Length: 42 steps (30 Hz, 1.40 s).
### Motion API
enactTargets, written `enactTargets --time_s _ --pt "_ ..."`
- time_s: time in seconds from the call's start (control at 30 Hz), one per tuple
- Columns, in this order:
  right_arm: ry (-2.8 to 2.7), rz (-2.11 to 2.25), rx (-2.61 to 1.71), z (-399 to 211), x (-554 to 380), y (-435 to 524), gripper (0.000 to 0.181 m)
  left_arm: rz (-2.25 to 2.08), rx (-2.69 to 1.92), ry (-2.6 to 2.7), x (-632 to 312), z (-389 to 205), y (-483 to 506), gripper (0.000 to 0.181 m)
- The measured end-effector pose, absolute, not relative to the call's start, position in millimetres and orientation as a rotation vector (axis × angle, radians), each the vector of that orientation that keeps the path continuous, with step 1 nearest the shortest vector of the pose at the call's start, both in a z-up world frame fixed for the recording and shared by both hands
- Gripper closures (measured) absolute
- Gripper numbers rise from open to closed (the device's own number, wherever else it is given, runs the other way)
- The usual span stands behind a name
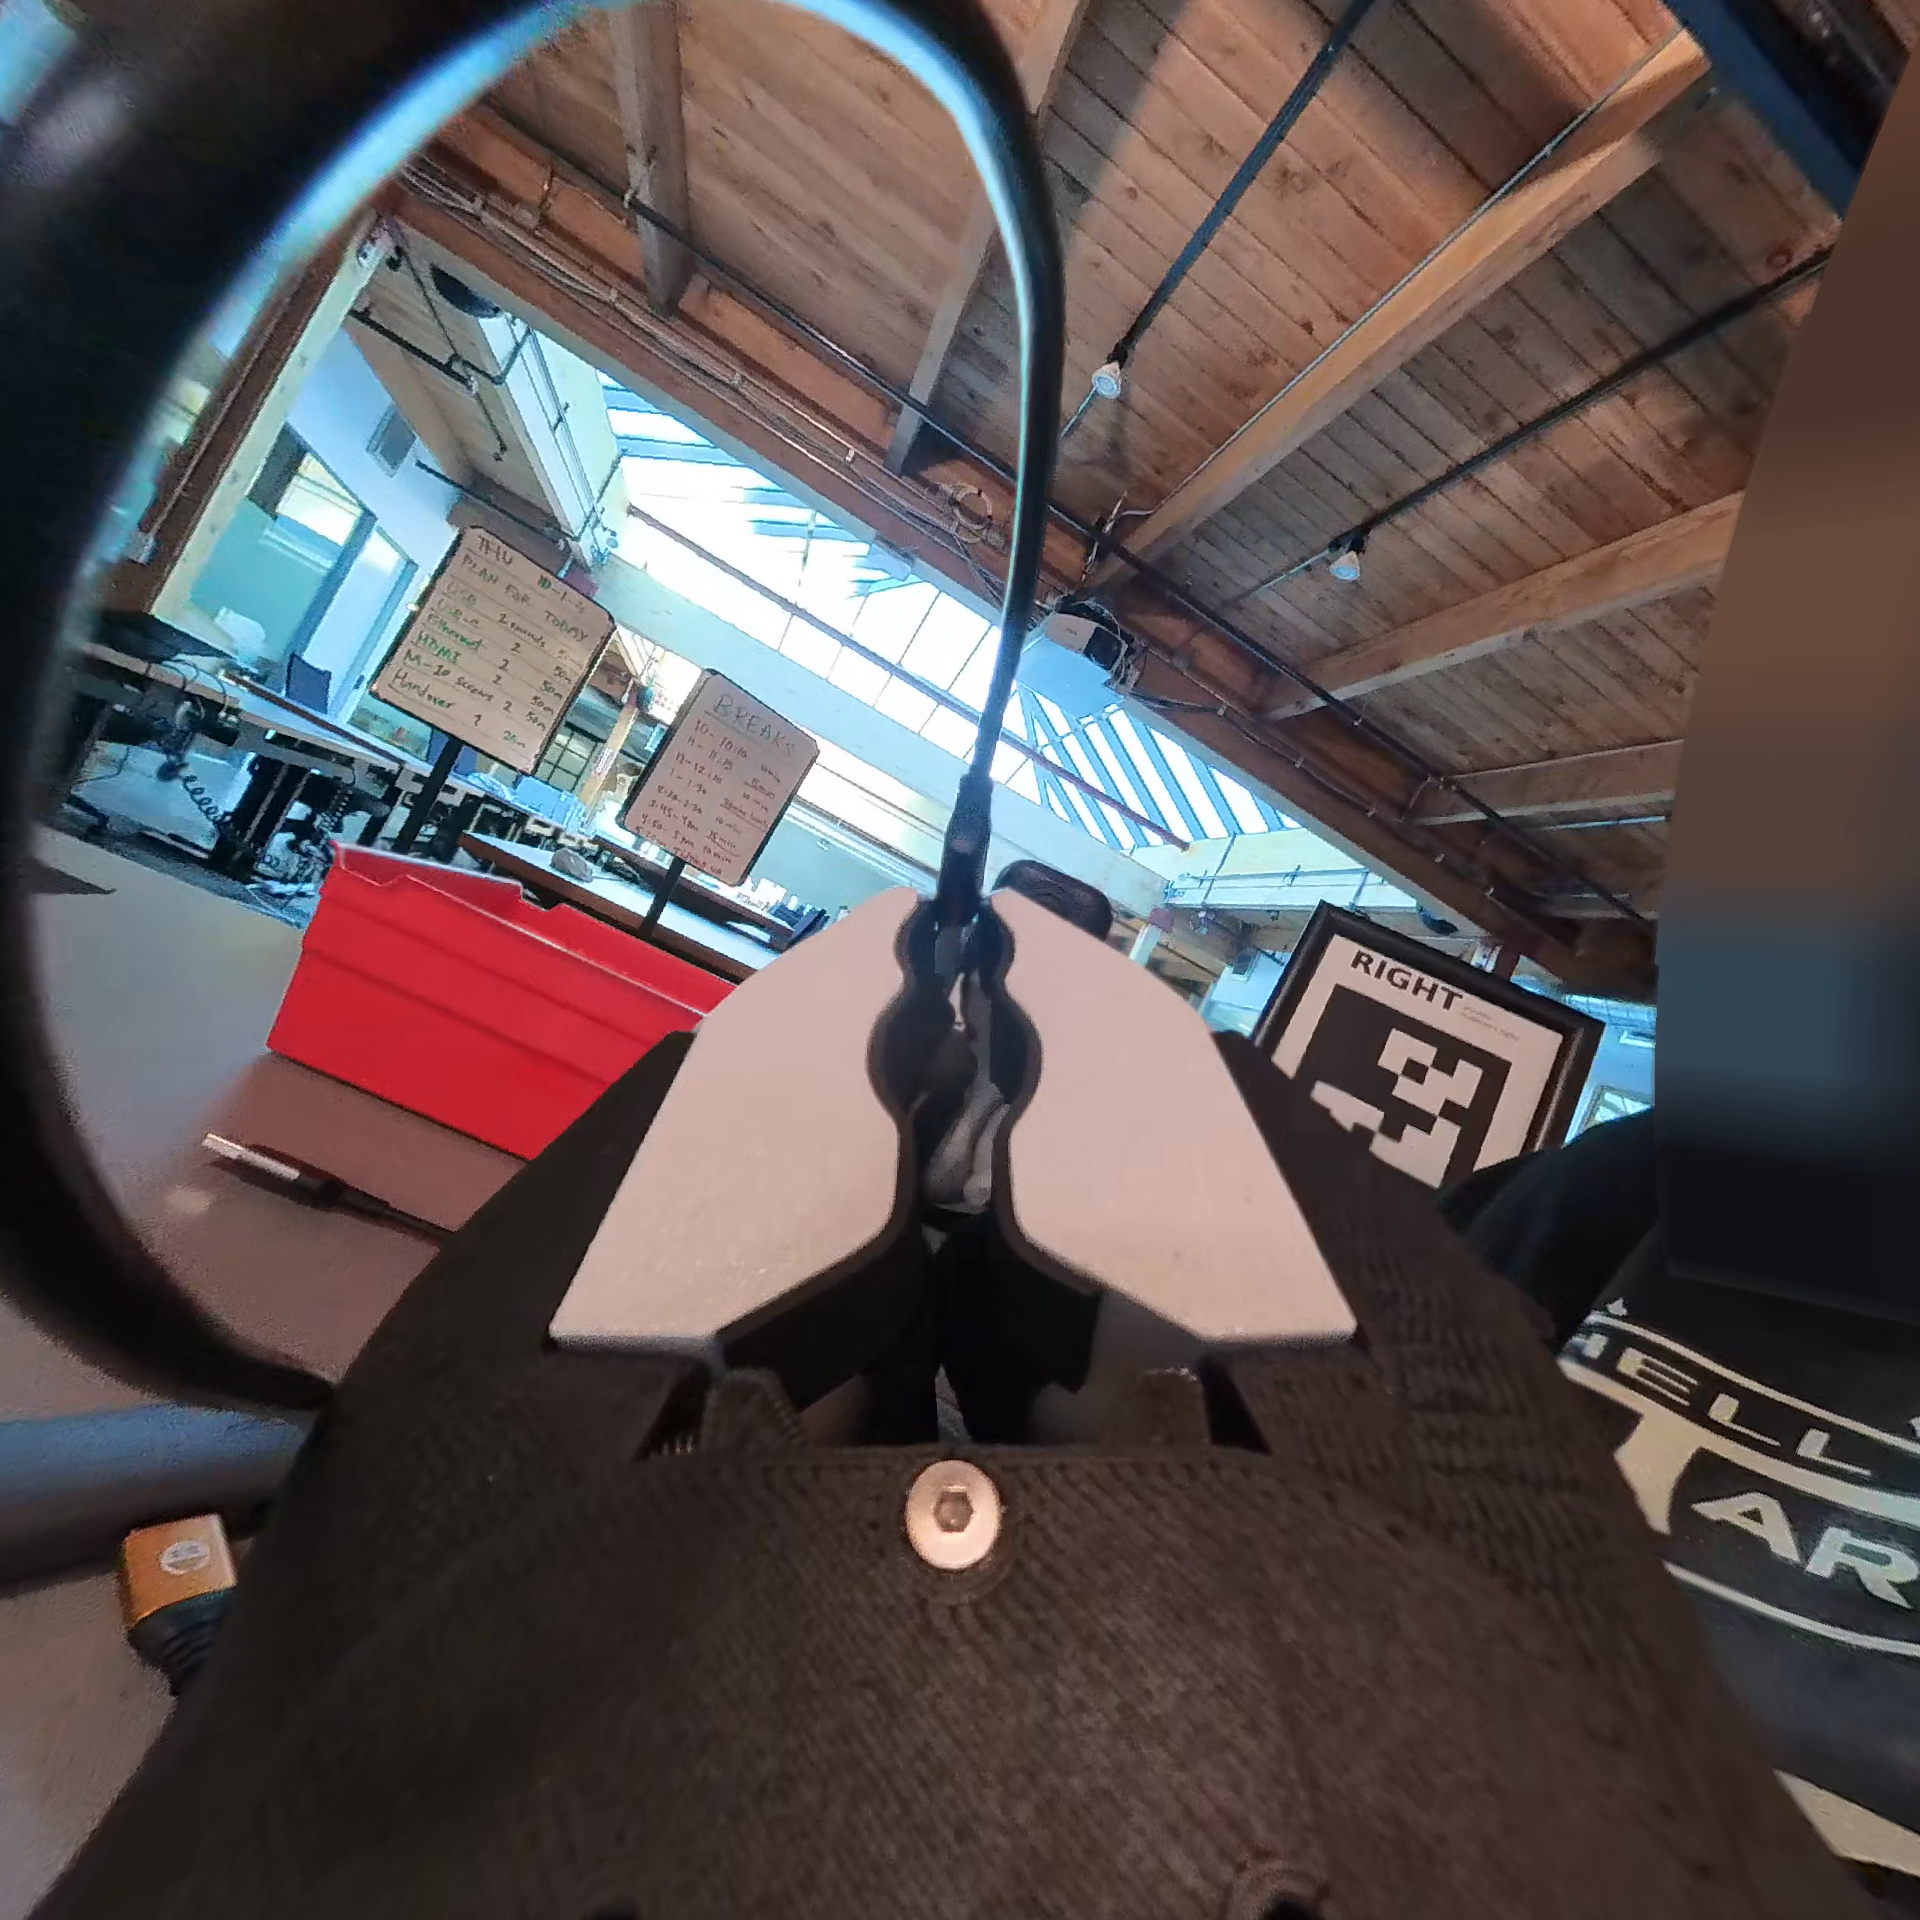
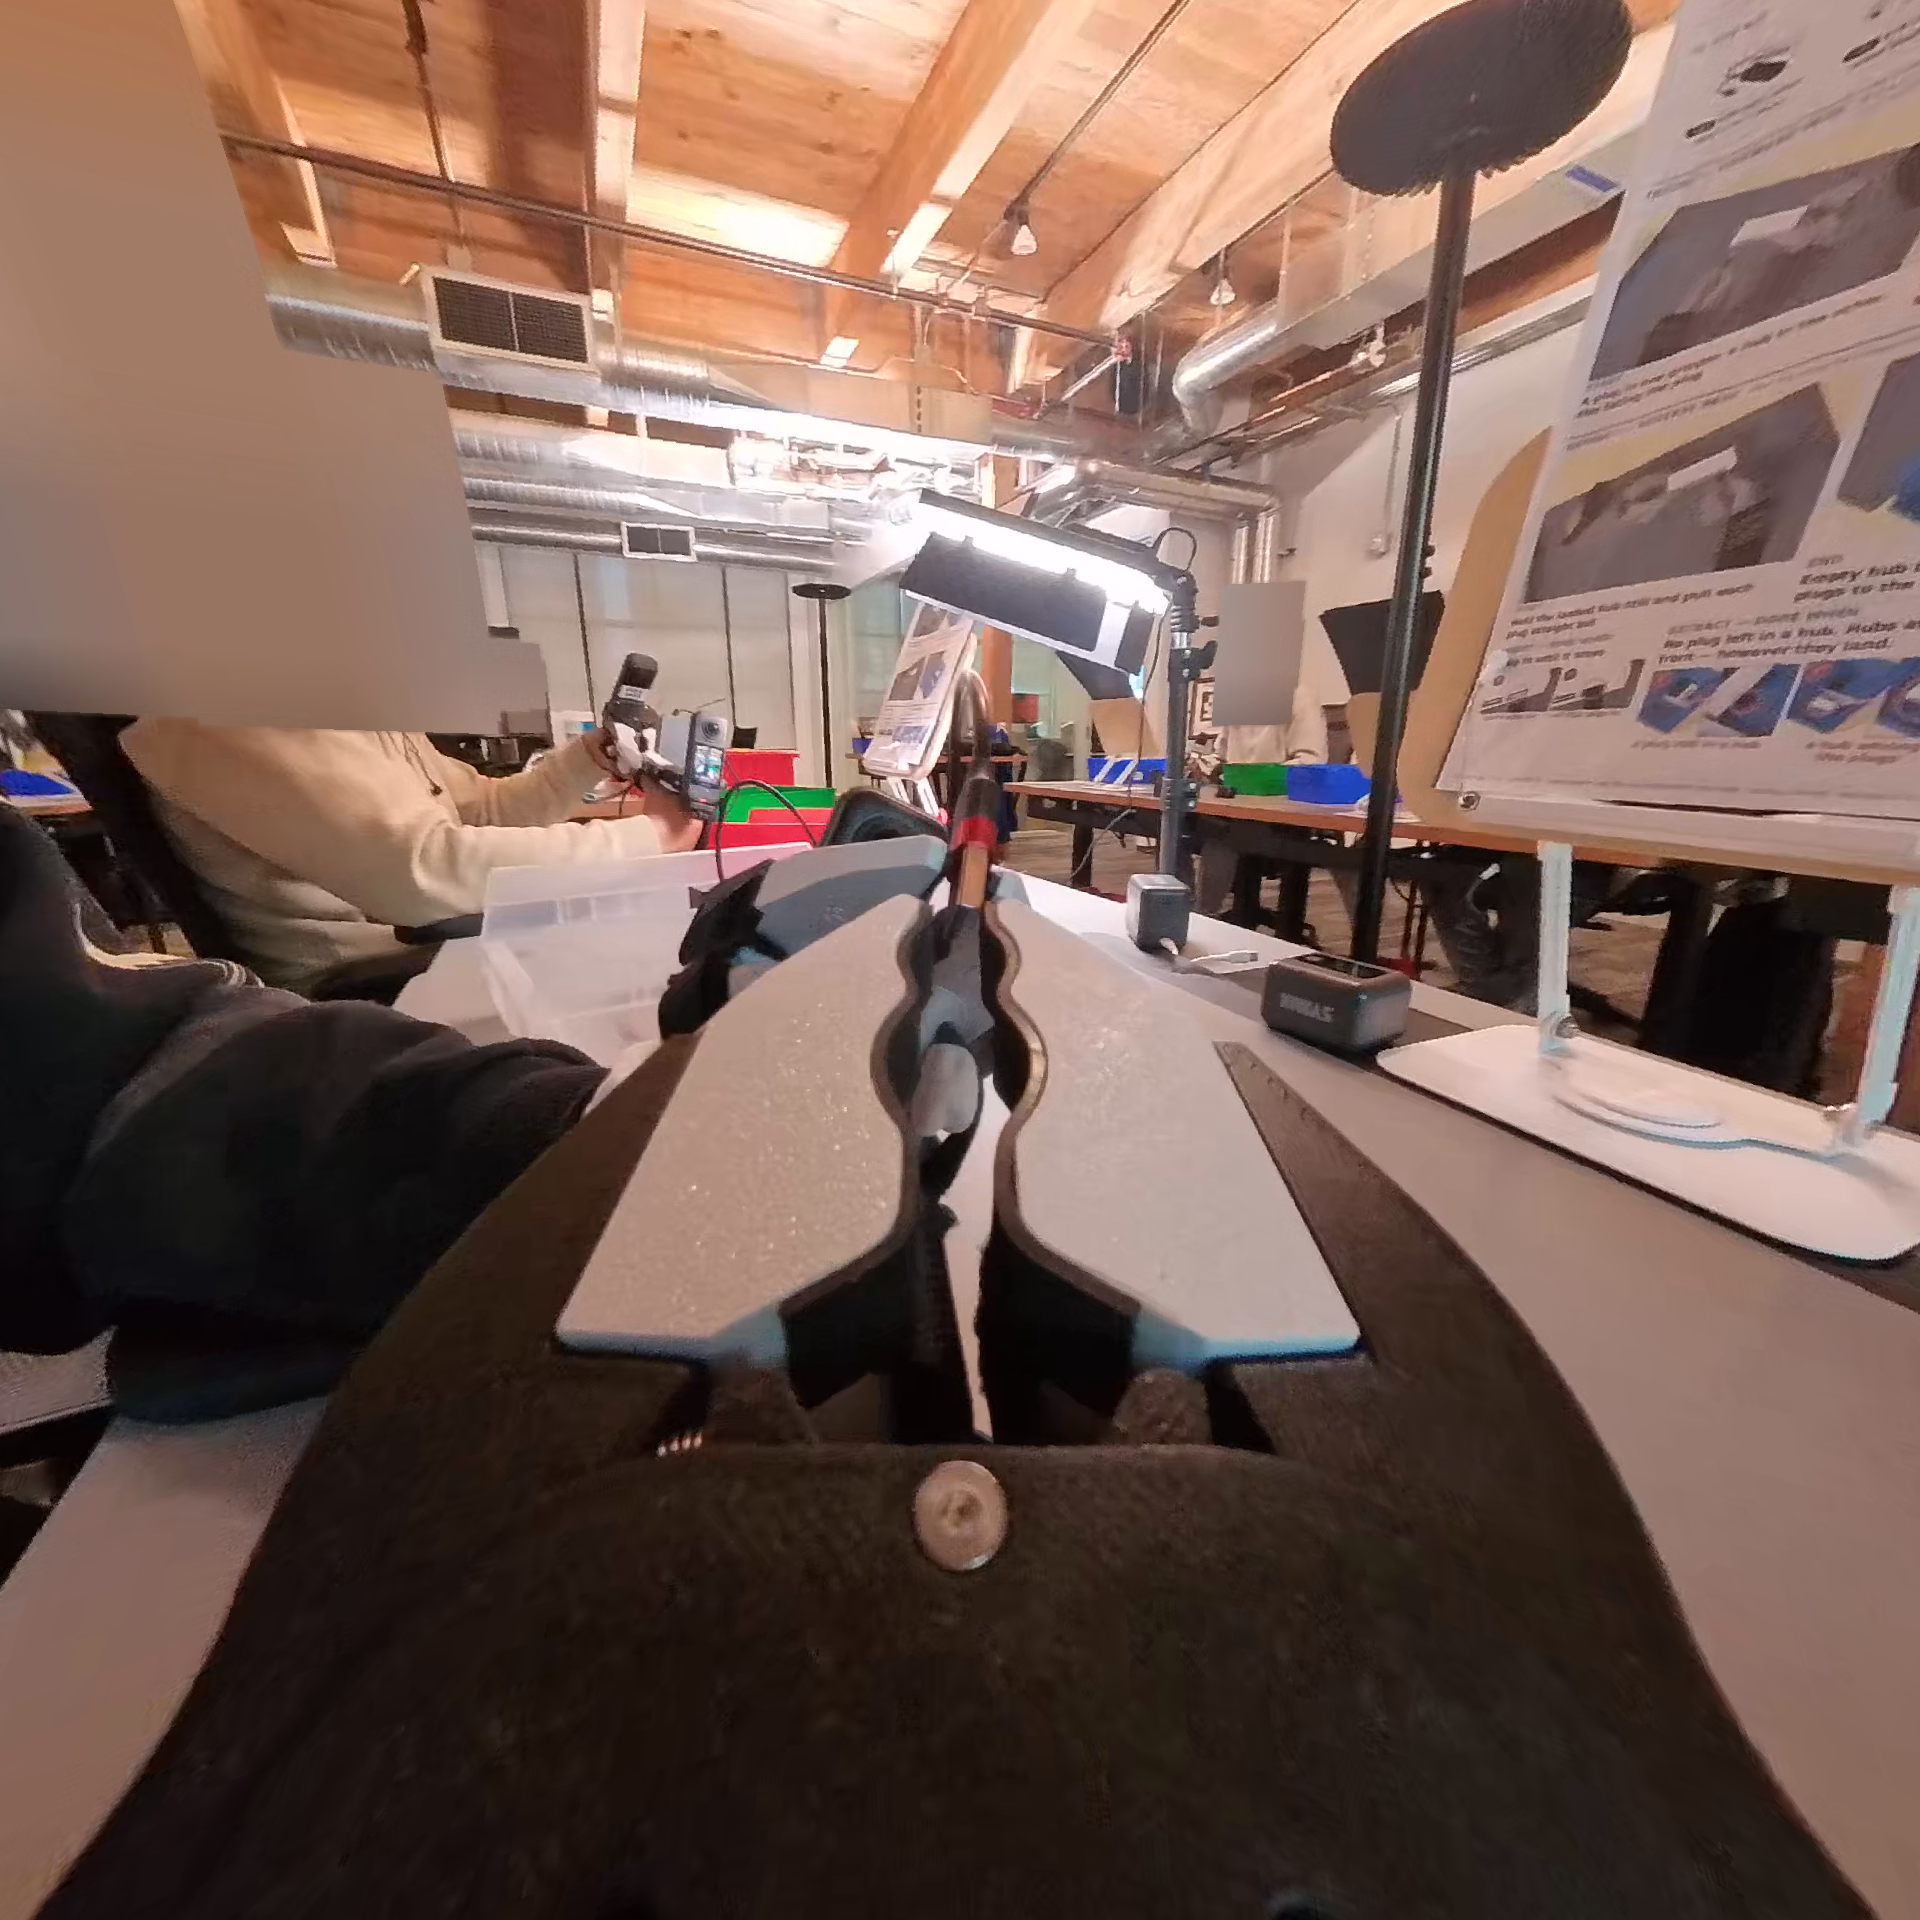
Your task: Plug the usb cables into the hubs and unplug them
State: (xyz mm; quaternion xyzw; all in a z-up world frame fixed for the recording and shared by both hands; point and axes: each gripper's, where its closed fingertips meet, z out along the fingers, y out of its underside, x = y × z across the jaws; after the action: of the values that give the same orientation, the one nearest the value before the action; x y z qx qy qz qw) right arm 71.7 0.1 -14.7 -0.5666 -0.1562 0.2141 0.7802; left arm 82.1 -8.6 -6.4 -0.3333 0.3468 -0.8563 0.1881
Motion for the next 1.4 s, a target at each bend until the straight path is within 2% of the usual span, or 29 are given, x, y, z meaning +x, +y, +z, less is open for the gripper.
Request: enactTargets --time_s 0.2,0.27,0.3,0.47,0.6,0.9,1.0,1.1,1.2,1.27,1.4 --pt "-0.387 0.4 -1.231 -15 72 -3 0.177 -2.389 -0.933 1.043 82 -6 -13 0.173" --pt "-0.438 0.262 -1.211 -12 73 -5 0.177 -2.368 -0.909 1.095 79 -4 -14 0.17" --pt "-0.467 0.137 -1.19 -9 76 -7 0.177 -2.369 -0.897 1.101 77 -1 -12 0.161" --pt "-0.811 -0.793 -0.976 0 74 -23 0.177 -2.304 -0.889 1.378 71 -8 -18 0.14" --pt "-0.945 -1.006 -0.881 -5 62 -24 0.177 -2.314 -0.75 1.543 57 -10 -35 0.143" --pt "-1.034 -1.114 -0.881 -15 56 -18 0.177 -2.168 -0.685 1.528 56 -7 -30 0.164" --pt "-0.907 -0.694 -1.089 -21 60 -10 0.177 -2.145 -0.667 1.489 56 -6 -25 0.154" --pt "-0.629 0.291 -1.33 -28 49 -9 0.177 -2.027 -0.551 1.432 53 -3 -21 0.14" --pt "-0.371 1.18 -1.308 -19 46 -27 0.177 -1.916 -0.441 1.497 46 -4 -27 0.134" --pt "-0.299 1.432 -1.26 -13 50 -35 0.177 -1.842 -0.383 1.572 42 -7 -33 0.134" --pt "-0.342 1.634 -1.325 -21 35 -45 0.175 -1.746 -0.315 1.638 37 -7 -42 0.135"
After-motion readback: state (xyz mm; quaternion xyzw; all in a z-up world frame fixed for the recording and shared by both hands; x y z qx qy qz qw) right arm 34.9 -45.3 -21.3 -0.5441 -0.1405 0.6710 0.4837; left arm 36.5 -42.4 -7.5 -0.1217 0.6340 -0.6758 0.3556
